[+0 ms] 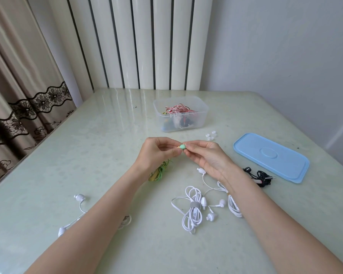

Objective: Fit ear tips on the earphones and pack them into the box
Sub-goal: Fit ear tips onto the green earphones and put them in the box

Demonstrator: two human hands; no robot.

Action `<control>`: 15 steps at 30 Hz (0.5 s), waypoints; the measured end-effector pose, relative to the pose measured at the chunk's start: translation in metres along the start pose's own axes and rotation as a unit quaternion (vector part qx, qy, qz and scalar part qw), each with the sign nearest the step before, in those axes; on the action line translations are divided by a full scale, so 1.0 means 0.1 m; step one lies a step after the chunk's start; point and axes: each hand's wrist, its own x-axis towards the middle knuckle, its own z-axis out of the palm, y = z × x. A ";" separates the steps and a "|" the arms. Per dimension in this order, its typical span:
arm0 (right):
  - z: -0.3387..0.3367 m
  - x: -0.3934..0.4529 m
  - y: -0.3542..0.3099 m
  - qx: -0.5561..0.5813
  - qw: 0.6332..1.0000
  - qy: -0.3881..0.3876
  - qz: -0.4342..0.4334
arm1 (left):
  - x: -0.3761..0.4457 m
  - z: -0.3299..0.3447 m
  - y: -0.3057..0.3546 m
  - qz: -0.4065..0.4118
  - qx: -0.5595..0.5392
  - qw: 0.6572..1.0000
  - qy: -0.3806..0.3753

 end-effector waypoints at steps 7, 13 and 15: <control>0.04 -0.02 0.04 -0.108 0.990 0.001 -0.092 | 0.02 0.01 -0.03 -0.010 0.013 0.999 0.031; 0.02 -0.01 0.03 -0.084 0.994 0.002 -0.073 | 0.02 0.02 -0.03 0.016 0.059 0.997 0.041; 0.02 -0.01 0.03 -0.062 0.996 0.000 -0.058 | 0.00 0.02 -0.02 0.031 0.073 0.996 0.045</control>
